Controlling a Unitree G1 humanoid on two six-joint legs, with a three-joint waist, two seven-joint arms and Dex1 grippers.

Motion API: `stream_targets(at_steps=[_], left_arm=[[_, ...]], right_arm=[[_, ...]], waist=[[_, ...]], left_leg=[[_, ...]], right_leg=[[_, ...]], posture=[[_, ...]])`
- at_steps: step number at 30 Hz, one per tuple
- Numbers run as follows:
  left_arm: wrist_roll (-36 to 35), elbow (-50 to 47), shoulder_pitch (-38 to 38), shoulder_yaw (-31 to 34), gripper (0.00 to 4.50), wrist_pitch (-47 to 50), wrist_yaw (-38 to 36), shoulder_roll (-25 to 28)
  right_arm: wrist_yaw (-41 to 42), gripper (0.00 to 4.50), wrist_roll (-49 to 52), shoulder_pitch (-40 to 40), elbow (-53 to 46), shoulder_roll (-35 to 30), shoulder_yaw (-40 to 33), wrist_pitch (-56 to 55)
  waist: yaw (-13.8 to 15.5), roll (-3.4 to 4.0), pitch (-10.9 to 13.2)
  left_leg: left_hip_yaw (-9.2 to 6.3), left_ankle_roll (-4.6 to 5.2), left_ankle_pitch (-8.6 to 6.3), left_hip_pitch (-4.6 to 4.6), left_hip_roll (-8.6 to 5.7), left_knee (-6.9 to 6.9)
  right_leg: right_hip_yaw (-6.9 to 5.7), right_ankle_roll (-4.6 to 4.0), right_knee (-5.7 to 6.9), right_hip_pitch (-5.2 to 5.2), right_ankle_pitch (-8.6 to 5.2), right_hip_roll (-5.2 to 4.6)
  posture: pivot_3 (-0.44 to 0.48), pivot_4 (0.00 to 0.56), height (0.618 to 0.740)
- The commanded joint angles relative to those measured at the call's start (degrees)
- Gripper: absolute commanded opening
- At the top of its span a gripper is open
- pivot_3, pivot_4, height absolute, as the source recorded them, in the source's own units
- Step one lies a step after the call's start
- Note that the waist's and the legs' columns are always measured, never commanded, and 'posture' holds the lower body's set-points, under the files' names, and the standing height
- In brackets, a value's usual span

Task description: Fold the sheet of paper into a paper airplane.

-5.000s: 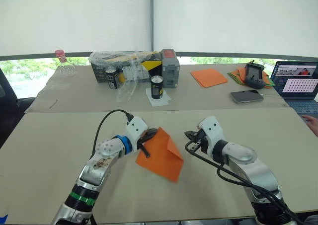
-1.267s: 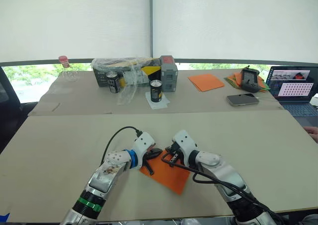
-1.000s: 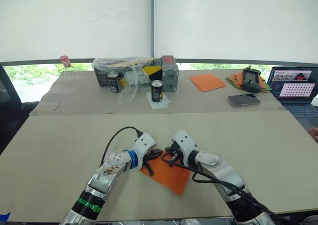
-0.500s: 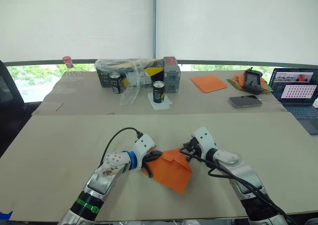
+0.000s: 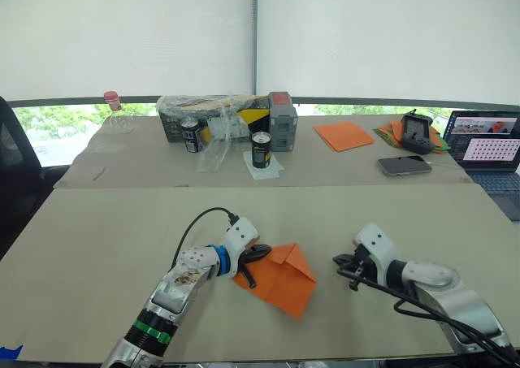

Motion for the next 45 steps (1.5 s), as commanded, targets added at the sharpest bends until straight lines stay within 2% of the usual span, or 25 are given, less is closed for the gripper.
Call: stream_targets(at_steps=[1,9,19,25,31,45], left_arm=[[1.1,2.7,0.9,-1.7,0.01,0.7,-0.2,-0.1],[1.1,2.6,1.2,-2.0,0.01,0.6,-0.5,-0.1],[0.7,3.4,0.0,-1.9,0.01,-1.3,-0.9,-1.2],[-1.9,3.1,-2.2,1.6,0.01,0.0,0.8,-4.6],[-4.7,-1.2,-2.3,0.8,0.01,3.6,-3.3,-3.7],[-5.6,-2.5,-3.0,-0.2,0.01,5.4,-5.5,-2.7]], right_arm=[[2.7,0.0,4.1,2.6,-5.8,0.5,2.5,2.8],[-0.4,0.0,7.4,3.1,-8.8,6.9,4.8,5.3],[-3.6,0.0,8.1,-3.0,-7.5,9.5,5.3,6.1],[-5.9,0.0,7.0,-3.9,-6.0,10.8,6.8,7.9],[-7.2,0.0,6.0,-4.1,-3.9,11.1,7.9,7.3],[-9.0,0.0,6.2,-6.2,-2.3,13.3,6.9,6.5]], waist=[[0.0,0.0,0.0],[0.0,-0.01,0.0],[0.0,0.0,0.0],[0.4,-0.03,0.0],[0.1,-0.03,0.0],[-0.5,-0.02,0.0]], left_leg=[[-0.01,0.0,0.0,0.0,0.0,0.0],[0.0,0.01,-0.02,0.0,0.01,0.0],[-0.01,0.01,-0.02,-0.03,0.0,-0.01],[-0.01,0.02,-0.03,-0.18,-0.04,-0.01],[-0.01,-0.02,0.0,-0.83,-0.09,-0.01],[0.0,-0.02,0.0,-0.85,-0.08,-0.01]], right_leg=[[-0.01,0.02,0.0,0.0,-0.01,0.01],[0.02,0.08,-0.01,0.0,-0.05,-0.05],[0.01,0.05,-0.02,-0.04,-0.03,-0.05],[-0.01,-0.06,-0.09,-0.14,0.04,-0.09],[0.04,-0.1,0.14,-0.96,0.07,-0.08],[0.04,-0.12,0.12,-0.96,0.08,-0.07]], posture=[[0.0,0.15,0.74],[0.0,0.15,0.74],[0.0,0.15,0.74],[0.0,0.15,0.74],[0.0,0.15,0.74],[0.0,0.15,0.74]])
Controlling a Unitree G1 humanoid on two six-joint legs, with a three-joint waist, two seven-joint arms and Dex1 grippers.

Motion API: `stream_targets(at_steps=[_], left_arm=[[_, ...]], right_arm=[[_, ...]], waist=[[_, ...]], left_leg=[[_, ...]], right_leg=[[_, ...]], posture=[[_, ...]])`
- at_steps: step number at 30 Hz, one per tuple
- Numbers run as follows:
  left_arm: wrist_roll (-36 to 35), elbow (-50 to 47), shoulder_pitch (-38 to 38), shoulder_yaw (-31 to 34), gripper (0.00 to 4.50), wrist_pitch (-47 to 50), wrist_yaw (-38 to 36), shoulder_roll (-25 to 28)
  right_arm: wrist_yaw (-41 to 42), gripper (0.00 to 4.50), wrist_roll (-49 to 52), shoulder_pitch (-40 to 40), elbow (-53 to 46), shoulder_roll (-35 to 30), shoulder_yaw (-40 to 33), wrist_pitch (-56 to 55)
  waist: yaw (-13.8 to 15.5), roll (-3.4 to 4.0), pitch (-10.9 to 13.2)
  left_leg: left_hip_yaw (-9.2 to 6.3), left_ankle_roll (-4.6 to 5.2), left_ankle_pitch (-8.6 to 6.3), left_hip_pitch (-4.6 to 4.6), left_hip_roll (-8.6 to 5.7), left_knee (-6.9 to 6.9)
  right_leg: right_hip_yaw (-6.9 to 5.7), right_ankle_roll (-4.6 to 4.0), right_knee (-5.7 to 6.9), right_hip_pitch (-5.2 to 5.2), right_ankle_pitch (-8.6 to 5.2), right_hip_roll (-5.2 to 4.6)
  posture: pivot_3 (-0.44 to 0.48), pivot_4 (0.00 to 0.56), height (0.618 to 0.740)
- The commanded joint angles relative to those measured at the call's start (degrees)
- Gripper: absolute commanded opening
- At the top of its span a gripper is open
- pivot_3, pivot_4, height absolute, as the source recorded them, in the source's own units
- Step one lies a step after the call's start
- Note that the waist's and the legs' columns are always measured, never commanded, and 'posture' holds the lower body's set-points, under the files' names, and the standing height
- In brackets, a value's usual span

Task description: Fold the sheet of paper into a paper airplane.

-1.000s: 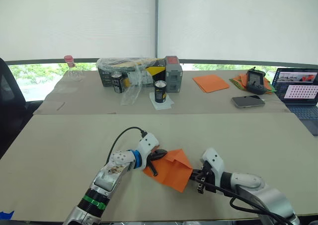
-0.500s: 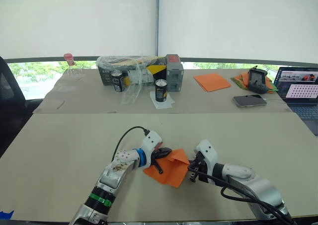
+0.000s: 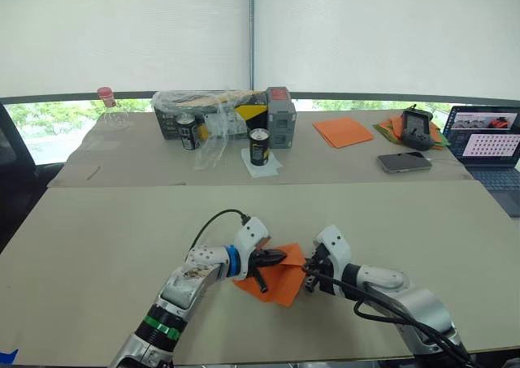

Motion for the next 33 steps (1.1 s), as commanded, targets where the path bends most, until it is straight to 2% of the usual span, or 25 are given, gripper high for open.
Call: stream_targets(at_steps=[1,17,26,30,33], left_arm=[[-1.0,-2.2,-0.9,-0.1,0.01,0.3,-1.1,0.5],[0.2,-2.7,-0.2,0.3,0.01,0.3,-0.5,2.7],[-1.5,-6.6,1.1,2.5,0.01,2.2,-1.6,7.2],[-2.4,-8.0,1.4,5.0,0.01,3.2,-1.5,9.3],[-3.7,-7.2,0.3,9.4,0.01,3.9,-0.8,11.2]], right_arm=[[-0.5,0.0,-0.3,-1.0,-0.2,-0.1,-0.9,-1.0],[0.0,0.0,0.9,-6.0,1.9,2.4,0.9,-0.7],[0.3,0.0,-2.4,-9.1,9.8,4.8,4.8,-4.2],[0.1,0.0,-3.7,-9.5,12.3,5.3,5.3,-4.1],[0.6,0.0,-4.4,-9.0,12.7,5.0,5.8,-4.2]], waist=[[0.0,0.0,0.0],[-0.2,0.01,0.0],[-0.3,0.04,0.0],[-0.2,0.04,0.0],[-0.3,0.05,0.0]], left_leg=[[0.0,0.0,0.0,0.0,0.0,0.0],[0.0,0.0,0.0,0.0,0.01,0.0],[0.01,0.0,0.0,0.01,0.03,0.0],[0.01,0.0,0.0,0.01,0.04,0.0],[0.01,0.0,0.0,0.02,0.04,0.0]], right_leg=[[0.0,0.0,0.0,0.0,0.0,0.0],[0.0,-0.01,0.02,-0.02,0.01,0.02],[0.02,-0.02,0.05,-0.06,0.01,0.06],[0.02,-0.03,0.06,-0.07,0.01,0.06],[0.03,-0.03,0.07,-0.07,0.02,0.05]], posture=[[0.0,0.15,0.74],[0.0,0.15,0.74],[0.0,0.15,0.74],[0.0,0.15,0.74],[0.0,0.15,0.74]])
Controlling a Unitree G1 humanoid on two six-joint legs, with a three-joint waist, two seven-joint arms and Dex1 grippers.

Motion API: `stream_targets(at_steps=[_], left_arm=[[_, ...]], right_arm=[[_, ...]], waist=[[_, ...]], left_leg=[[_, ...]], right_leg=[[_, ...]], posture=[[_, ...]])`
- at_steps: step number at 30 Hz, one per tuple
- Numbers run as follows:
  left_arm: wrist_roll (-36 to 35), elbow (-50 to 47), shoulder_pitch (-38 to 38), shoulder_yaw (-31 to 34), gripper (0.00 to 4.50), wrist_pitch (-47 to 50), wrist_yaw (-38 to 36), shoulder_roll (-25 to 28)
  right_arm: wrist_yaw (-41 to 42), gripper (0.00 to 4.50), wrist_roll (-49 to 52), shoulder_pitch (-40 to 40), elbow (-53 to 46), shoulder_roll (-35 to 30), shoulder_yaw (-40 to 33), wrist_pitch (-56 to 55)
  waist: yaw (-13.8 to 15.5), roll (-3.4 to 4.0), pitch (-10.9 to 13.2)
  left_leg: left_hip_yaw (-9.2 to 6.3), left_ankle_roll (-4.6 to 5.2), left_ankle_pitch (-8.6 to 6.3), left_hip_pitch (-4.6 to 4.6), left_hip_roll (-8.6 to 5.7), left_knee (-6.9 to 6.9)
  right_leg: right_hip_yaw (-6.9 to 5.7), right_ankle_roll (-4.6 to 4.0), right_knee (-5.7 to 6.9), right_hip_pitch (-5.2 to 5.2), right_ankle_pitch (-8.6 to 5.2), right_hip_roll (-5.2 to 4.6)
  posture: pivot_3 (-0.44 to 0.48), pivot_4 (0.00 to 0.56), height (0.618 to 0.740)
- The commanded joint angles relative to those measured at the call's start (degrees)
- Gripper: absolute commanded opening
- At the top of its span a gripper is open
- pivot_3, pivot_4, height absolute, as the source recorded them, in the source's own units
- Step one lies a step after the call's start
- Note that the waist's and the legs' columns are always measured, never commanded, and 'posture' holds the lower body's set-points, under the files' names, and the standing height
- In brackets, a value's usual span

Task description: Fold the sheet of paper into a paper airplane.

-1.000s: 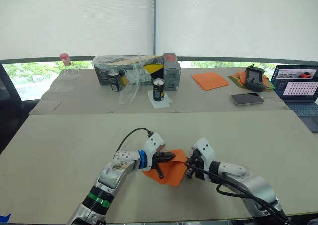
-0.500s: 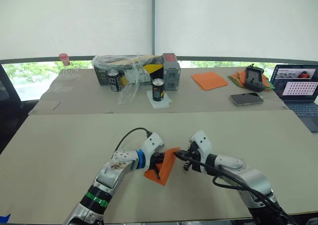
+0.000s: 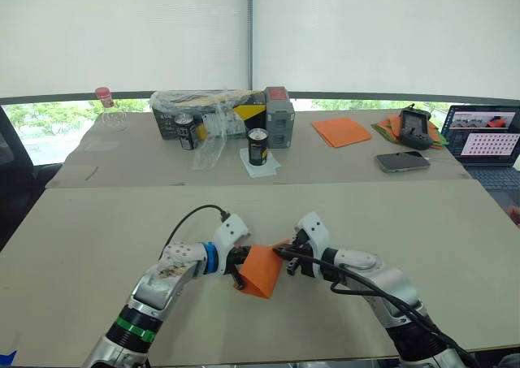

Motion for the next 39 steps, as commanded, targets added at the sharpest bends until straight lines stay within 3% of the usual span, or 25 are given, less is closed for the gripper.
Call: stream_targets(at_steps=[1,8,13,20,30,39], left_arm=[[-2.4,-0.8,-1.8,6.2,0.01,0.4,0.8,1.8],[-6.1,1.5,-6.5,10.7,0.01,0.3,0.5,1.1],[-7.6,-0.6,-6.8,6.1,0.01,0.2,-2.9,-0.5],[-0.7,0.7,-3.1,-4.1,0.01,-5.8,-3.9,0.0],[4.9,4.8,-1.9,-7.0,0.01,-13.8,-3.0,-0.7],[5.5,4.6,-0.4,-6.4,0.01,-13.9,-2.8,-0.8]], right_arm=[[0.5,0.0,-1.0,1.0,1.0,-0.5,1.2,0.0],[2.7,0.0,-1.2,3.1,-1.1,-2.5,1.9,-0.7],[2.9,0.0,-1.4,4.7,-3.2,-3.6,1.7,-0.8],[0.6,0.0,-1.4,6.0,-5.3,-3.6,-1.0,-1.0],[2.3,0.0,-2.8,7.1,-7.9,-4.8,0.0,-6.0],[-0.1,0.0,-6.6,3.8,0.4,-2.3,-1.1,-13.2]], waist=[[0.0,0.0,0.0],[0.2,0.0,0.0],[0.1,0.0,0.0],[0.1,0.0,0.0],[0.2,0.0,0.0],[0.1,0.0,0.0]], left_leg=[[0.0,0.0,0.0,0.01,0.0,0.0],[0.0,0.0,0.0,0.02,-0.04,0.0],[0.01,0.0,0.0,0.01,-0.05,0.0],[0.01,0.0,0.0,0.02,-0.04,0.0],[0.02,0.0,0.0,-0.01,-0.07,0.0],[0.02,-0.01,0.01,0.05,-0.05,0.0]], right_leg=[[0.0,0.0,0.02,0.0,0.0,0.0],[-0.02,0.0,0.0,0.04,0.0,-0.04],[0.0,0.0,-0.01,0.03,0.0,-0.05],[0.02,0.0,0.0,0.03,0.0,-0.01],[0.01,0.0,-0.04,0.03,0.0,-0.04],[0.02,-0.01,0.05,0.04,0.01,0.0]], posture=[[0.0,0.15,0.74],[0.0,0.15,0.74],[0.0,0.15,0.74],[0.0,0.15,0.74],[0.0,0.15,0.74],[0.0,0.15,0.74]])
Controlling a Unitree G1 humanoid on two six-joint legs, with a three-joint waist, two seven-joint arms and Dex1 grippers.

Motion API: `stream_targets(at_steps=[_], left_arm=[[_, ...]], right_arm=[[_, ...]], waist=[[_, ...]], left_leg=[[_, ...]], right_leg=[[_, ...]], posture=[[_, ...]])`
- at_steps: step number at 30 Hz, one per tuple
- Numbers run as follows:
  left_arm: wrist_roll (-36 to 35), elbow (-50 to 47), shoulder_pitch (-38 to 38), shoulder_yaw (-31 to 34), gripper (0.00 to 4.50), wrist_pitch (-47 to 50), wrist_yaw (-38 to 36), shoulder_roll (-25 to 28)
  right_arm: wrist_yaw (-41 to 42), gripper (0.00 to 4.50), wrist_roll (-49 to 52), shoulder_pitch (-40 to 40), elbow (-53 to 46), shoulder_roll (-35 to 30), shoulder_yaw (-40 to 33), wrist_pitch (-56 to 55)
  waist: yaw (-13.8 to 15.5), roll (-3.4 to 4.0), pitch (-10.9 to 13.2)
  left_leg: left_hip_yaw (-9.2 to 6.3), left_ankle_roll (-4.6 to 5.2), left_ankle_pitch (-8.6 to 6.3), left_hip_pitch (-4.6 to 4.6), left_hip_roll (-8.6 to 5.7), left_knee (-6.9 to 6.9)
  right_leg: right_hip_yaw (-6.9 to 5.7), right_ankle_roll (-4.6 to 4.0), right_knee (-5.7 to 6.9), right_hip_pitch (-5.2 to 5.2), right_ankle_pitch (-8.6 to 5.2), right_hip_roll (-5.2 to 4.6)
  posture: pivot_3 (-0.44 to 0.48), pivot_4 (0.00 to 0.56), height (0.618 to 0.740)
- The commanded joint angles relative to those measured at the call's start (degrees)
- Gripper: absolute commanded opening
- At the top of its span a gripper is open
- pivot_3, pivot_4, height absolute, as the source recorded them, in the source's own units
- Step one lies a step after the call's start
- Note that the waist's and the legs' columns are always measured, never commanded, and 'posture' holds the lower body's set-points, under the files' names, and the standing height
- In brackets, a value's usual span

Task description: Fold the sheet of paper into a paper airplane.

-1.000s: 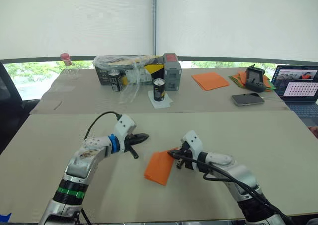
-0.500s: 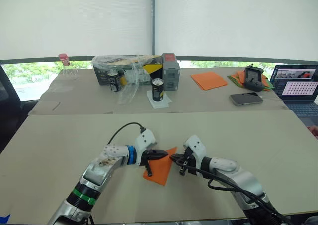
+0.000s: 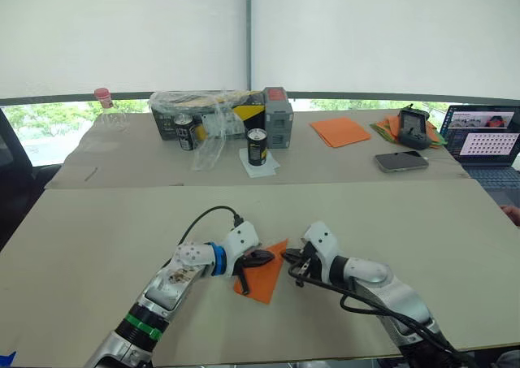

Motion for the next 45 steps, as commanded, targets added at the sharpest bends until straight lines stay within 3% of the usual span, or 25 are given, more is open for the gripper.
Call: stream_targets(at_steps=[1,15,21,24,28,37,45], left_arm=[[0.2,-1.3,0.7,0.6,0.01,0.0,-0.2,0.7],[-0.6,-2.2,1.3,1.4,0.01,1.2,-0.1,0.5],[-0.9,-2.0,1.4,1.6,0.01,0.9,-0.6,0.4],[-0.7,-1.4,1.1,1.6,0.01,0.1,-1.1,0.5],[-0.5,-1.0,0.6,1.5,0.01,-0.1,-1.5,0.5],[-0.5,-1.7,1.1,1.6,0.01,0.1,-1.4,0.9],[-0.4,-1.4,1.2,1.8,0.01,-0.1,-1.3,1.1]], right_arm=[[-0.3,0.0,-0.9,-2.0,2.7,0.7,-1.6,-2.8],[-1.8,0.0,-5.2,-4.3,9.3,-0.4,-2.7,-6.3],[1.8,0.0,-4.1,-5.0,2.1,-0.9,-4.7,-20.2],[6.8,0.0,-4.0,-3.0,-0.7,-3.1,-1.9,-19.1],[6.4,0.0,-7.8,-1.7,1.2,-4.5,-0.1,-18.6],[6.0,0.0,-6.6,-1.1,6.0,-0.5,-0.2,-17.2],[8.8,0.0,-8.1,1.4,8.2,-1.0,2.3,-17.5]], waist=[[0.0,0.0,0.0],[0.2,0.0,0.0],[-0.1,0.01,0.0],[-0.1,0.01,0.0],[0.1,0.01,0.0],[0.0,0.02,0.0],[0.1,0.02,0.0]], left_leg=[[0.0,0.0,0.0,0.0,0.0,0.0],[0.0,0.0,0.0,0.01,-0.01,0.0],[0.02,0.0,0.0,-0.02,-0.02,0.01],[0.01,0.0,0.0,-0.02,0.0,0.01],[0.01,0.0,0.0,-0.02,0.01,0.01],[0.03,0.0,0.0,-0.02,0.0,0.02],[0.04,0.0,0.0,0.02,0.0,0.02]], right_leg=[[0.0,0.0,0.0,0.0,0.0,0.0],[0.0,-0.01,0.0,0.03,0.01,-0.03],[0.02,-0.01,0.0,-0.03,0.01,-0.01],[0.01,-0.01,0.0,-0.04,0.01,0.06],[0.0,-0.01,-0.01,-0.01,0.01,0.02],[0.04,-0.02,0.0,-0.03,0.01,0.04],[0.04,-0.02,0.0,0.02,0.01,0.01]], posture=[[0.0,0.15,0.74],[0.0,0.15,0.74],[0.0,0.15,0.74],[0.0,0.15,0.74],[0.0,0.15,0.74],[0.0,0.15,0.74],[0.0,0.15,0.74]])
